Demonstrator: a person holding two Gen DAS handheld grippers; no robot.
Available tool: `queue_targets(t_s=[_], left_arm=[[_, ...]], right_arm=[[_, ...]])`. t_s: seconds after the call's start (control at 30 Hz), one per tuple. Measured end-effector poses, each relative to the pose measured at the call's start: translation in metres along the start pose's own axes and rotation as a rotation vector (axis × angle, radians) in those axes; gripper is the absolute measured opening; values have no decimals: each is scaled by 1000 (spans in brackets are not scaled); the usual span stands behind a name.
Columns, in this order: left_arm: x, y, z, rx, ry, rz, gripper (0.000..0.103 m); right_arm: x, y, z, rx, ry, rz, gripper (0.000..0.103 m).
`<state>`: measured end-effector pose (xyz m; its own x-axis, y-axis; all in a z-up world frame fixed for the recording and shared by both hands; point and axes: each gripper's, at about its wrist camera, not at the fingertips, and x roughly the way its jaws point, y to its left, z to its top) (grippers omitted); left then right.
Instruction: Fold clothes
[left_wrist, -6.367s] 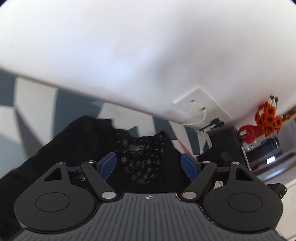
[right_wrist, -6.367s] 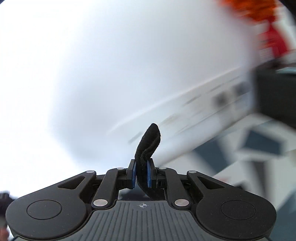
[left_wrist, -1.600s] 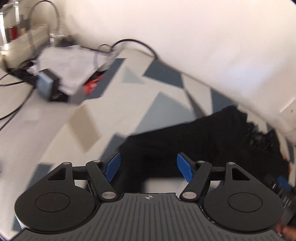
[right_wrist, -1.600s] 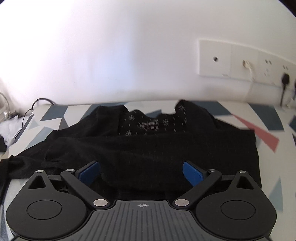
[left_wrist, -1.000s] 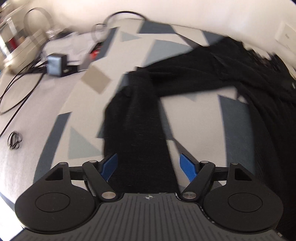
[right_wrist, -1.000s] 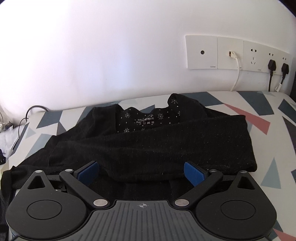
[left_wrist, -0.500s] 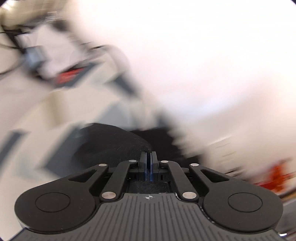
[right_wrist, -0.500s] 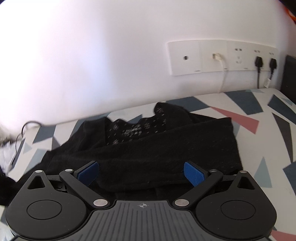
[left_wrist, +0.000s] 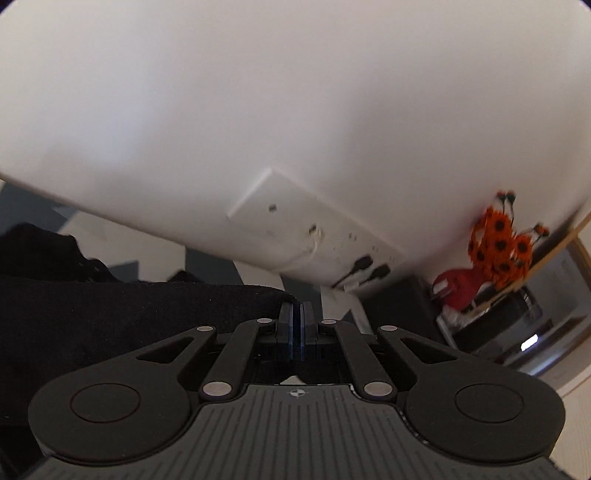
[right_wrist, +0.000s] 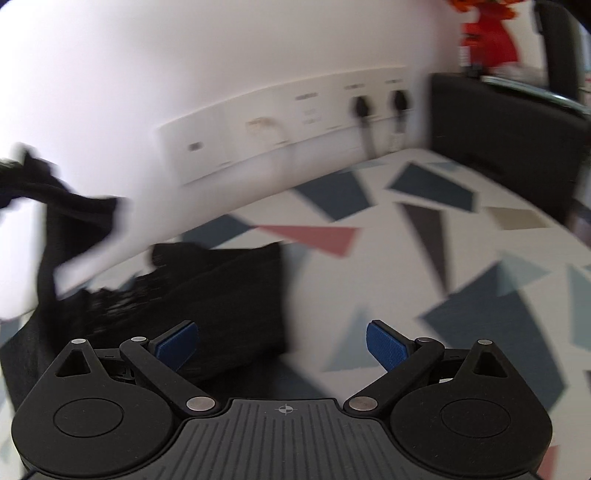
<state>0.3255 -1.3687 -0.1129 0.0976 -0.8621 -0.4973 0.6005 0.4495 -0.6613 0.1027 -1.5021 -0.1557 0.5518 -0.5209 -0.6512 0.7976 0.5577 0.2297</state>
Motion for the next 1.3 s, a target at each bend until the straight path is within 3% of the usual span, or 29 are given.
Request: queue_targets(t_s=[0.1,0.17,0.2,0.23,0.27,0.33,0.4,0.5,0.57,0.63,0.7,0.77,0.83,0.9,1.0,1.07,1.1,1.13,1.3], left_arm=[[54,-5,-30,75,135,89,6],[77,0,-45,128,219,193,26],[83,0,-46,149,249,232,41],[79,1,-44,165,244,234,48],[67,1,-39,178,218,213,50],[44,0,-27,205,158,170,68],[12,-6,-9,229,58,129,76],[-37,-4,9,248,-95,143,84],[-71,8,10,254,-187,206,87],[-101,31,0,259,-257,316,89],[-121,58,-17,254,-273,447,90],[-130,86,-36,225,-222,545,90],[-134,108,-53,202,-143,606,90],[-134,118,-69,211,-96,630,90],[-123,119,-79,264,-62,637,90],[-114,117,-81,312,-63,657,90],[-108,117,-83,333,-62,669,90],[-102,118,-84,349,-58,687,90],[-85,124,-85,405,-31,756,90]], right_arm=[[-1,-24,-2,22,4,-37,96],[-2,-38,-3,33,7,-53,96],[-2,-42,-4,31,6,-53,95],[-3,-45,-4,27,2,-50,94],[-4,-47,-5,19,-6,-40,93],[-4,-45,-4,-2,-27,-10,93],[1,-36,-3,-33,-41,26,89],[6,-15,-4,-99,-45,93,84],[9,0,-7,-165,-50,138,81],[12,16,-10,-244,-53,175,81],[18,34,-17,-363,-46,190,83],[25,46,-19,-428,-40,184,82],[34,53,-18,-457,-35,171,69],[42,47,-6,-412,-40,155,30],[55,27,23,-262,-81,99,21],[61,3,45,-103,-128,12,26],[63,-6,54,-30,-147,-31,38],[64,-12,60,23,-157,-48,42],[60,-25,54,54,-91,13,61]])
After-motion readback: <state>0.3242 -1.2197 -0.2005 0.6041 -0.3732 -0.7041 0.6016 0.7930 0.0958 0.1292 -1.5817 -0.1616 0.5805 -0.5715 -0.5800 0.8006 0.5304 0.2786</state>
